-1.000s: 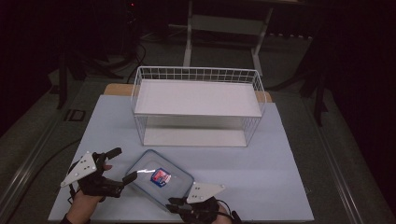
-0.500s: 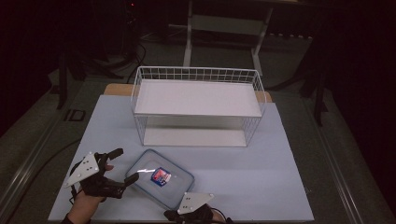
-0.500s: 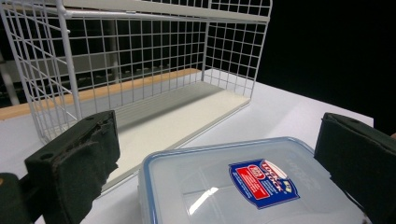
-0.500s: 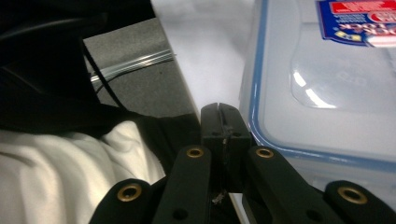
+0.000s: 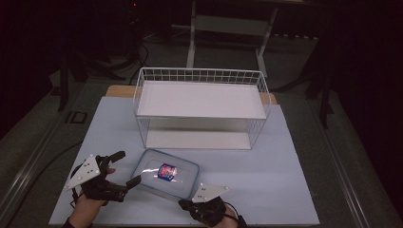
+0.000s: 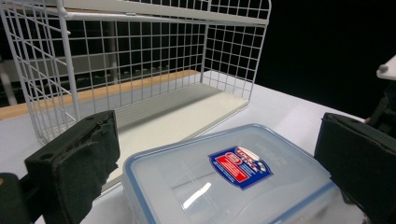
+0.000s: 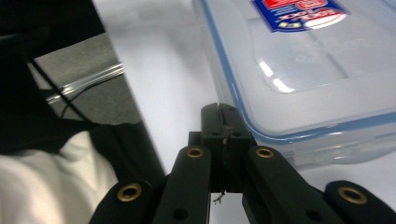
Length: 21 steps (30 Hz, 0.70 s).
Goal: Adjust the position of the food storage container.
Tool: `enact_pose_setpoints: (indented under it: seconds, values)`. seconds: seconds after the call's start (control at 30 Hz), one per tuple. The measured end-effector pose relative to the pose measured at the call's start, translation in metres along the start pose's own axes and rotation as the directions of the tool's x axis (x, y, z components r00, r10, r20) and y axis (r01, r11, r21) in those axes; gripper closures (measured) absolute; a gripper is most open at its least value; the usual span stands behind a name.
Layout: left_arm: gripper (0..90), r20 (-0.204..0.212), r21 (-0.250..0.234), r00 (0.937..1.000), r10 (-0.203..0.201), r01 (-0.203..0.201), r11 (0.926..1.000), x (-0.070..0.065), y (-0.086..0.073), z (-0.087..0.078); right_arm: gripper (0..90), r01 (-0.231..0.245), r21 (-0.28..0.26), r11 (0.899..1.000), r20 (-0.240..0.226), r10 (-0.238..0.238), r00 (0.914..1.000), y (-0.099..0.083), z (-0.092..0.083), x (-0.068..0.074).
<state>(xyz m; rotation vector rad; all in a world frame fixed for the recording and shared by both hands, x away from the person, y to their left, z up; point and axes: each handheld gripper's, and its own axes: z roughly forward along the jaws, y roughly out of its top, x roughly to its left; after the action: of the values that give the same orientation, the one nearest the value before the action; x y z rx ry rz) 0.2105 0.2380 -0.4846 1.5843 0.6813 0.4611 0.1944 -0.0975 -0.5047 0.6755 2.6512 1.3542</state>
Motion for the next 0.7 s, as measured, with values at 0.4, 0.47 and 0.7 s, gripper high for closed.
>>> enact_pose_setpoints:
  seconds: [0.4, 0.47, 0.7]
  values:
    - [0.0, -0.004, 0.033, 0.9998, -0.017, 0.017, 0.9993, 0.000, 0.000, 0.002, 89.9, -0.030, -0.008, 1.000, 0.072, 0.030, 0.9969, -0.001, -0.008, -0.022]
    - [0.0, -0.002, 0.034, 0.9999, -0.015, 0.015, 0.9993, 0.000, -0.001, 0.002, 89.9, -0.030, -0.010, 0.999, 0.075, 0.031, 0.9967, -0.001, -0.008, -0.023]
    - [0.0, 0.007, 0.046, 0.9996, -0.026, 0.025, 0.9986, 0.000, -0.001, 0.003, 89.9, -0.044, -0.015, 0.999, 0.108, 0.045, 0.9932, -0.001, -0.010, -0.032]
